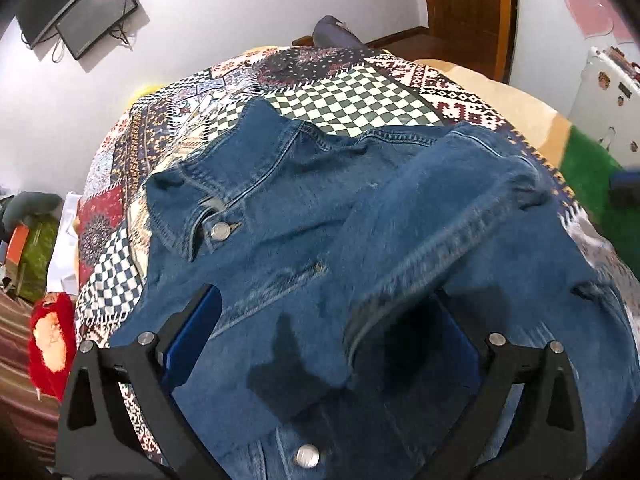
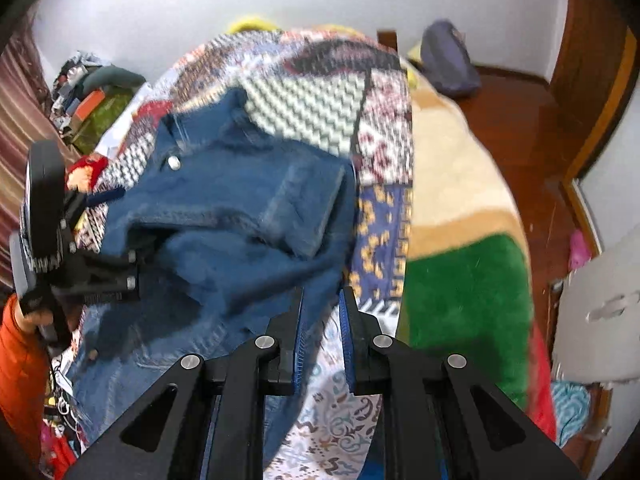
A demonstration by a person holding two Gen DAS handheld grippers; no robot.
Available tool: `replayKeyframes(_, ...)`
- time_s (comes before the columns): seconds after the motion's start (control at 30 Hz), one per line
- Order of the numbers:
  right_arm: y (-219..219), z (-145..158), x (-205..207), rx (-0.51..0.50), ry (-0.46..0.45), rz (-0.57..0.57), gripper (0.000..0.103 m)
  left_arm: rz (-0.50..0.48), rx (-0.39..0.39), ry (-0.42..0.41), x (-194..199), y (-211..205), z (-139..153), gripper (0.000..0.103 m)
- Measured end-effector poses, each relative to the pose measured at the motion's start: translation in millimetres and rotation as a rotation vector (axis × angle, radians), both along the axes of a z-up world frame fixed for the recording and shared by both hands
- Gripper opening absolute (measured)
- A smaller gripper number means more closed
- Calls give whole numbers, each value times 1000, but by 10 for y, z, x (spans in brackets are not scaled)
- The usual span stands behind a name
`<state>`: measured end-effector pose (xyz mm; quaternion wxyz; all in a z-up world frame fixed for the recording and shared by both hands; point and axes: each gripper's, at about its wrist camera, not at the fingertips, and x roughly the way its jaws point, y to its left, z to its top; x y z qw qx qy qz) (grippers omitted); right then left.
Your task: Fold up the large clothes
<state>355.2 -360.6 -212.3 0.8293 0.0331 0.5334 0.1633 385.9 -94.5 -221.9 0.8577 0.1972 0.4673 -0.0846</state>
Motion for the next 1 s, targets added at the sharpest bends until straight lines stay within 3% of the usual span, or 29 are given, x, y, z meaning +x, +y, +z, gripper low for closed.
replayKeyframes(0.07,29,-165,18,11,43,8,12,3,1,9,106,-56,-30,99)
replayKeyframes(0.17,92,-408,79,20,115,26,12,-17,-29,63,258,-158,-91,86)
replayKeyframes(0.27,181,-531,127,10,144,56,12,-25,-31,89,379,-263,-184,59)
replayKeyframes(0.33,235,-585,144,-2,153,74,12,-16,-80,105,436,-277,-179,24)
replayKeyframes(0.5,293,-685,167,-10,157,105,12,41,-188,-37,443,-91,261,9)
replayKeyframes(0.63,354,-692,166,-27,148,129,12,116,-264,-165,395,286,737,9)
replayKeyframes(0.7,411,-666,160,-21,130,148,12,141,-306,-183,351,509,871,10)
replayKeyframes(0.77,472,-634,131,-8,128,163,12,164,-300,-196,293,665,881,10)
replayKeyframes(0.9,626,-690,71,-92,105,194,12,236,-314,-131,130,1042,557,15)
replayKeyframes(1.0,637,-694,60,-109,104,197,12,328,-351,0,42,1368,75,20)
